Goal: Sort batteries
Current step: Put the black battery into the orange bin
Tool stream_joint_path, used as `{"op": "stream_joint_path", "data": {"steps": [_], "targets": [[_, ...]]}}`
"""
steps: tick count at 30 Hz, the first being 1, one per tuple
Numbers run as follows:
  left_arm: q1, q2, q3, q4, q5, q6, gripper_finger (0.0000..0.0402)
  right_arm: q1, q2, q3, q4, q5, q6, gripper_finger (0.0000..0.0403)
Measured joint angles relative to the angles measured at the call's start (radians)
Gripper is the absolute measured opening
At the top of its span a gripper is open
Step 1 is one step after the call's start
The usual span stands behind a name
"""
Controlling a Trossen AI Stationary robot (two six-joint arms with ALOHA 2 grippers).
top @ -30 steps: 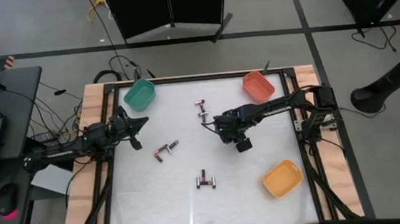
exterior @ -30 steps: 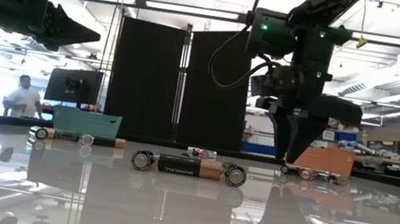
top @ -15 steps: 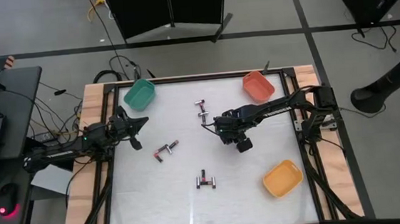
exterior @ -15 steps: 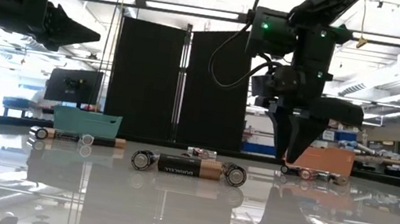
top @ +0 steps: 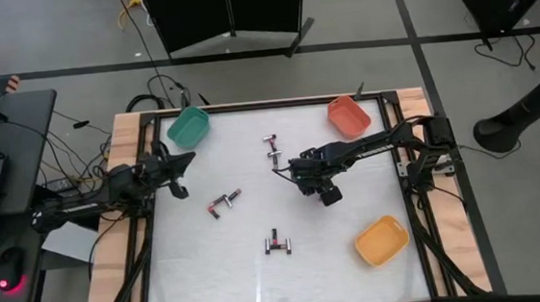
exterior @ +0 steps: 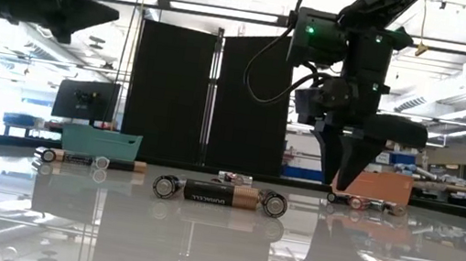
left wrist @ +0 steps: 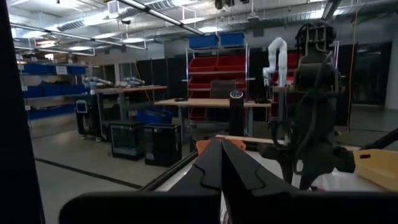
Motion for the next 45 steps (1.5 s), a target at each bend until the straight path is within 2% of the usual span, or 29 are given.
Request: {"op": "stream_joint_path", "data": {"steps": [9,20,24,29,33,38,45], "targets": [[0.000,0.000,0.000,0.000,0.000,0.002,0.0006,0.000,0.001,0.000,0.000,-0.002,-0.005,0.0146],[0.000,0.000,0.002,0.009,-0.002,0.002,0.0006,0.003,0.084,-0.007,0.028,0.000,-0.027,0.0142],[0.000,0.000,0.002,0.008,-0.003,0.002,0.0006,0.001,0.086,-0.007,0.028,0.000,-0.028,0.0117],[0.000,0.000,0.002,0.008,-0.003,0.002,0.0006,-0.001,0.086,-0.008,0.024,0.000,-0.034,0.0059],[0.000,0.000,0.002,0.014,-0.003,0.002,0.0006,-0.001,0.089,0.002,0.030,0.014,-0.037,0.0056],[0.000,0.000,0.002,0.013,-0.003,0.002,0.0006,0.000,0.098,0.052,0.017,0.024,-0.036,0.0056],[0.000,0.000,0.002,0.002,-0.004,0.002,0.0006,-0.016,0.066,0.196,-0.058,0.036,-0.018,0.0056]]}}
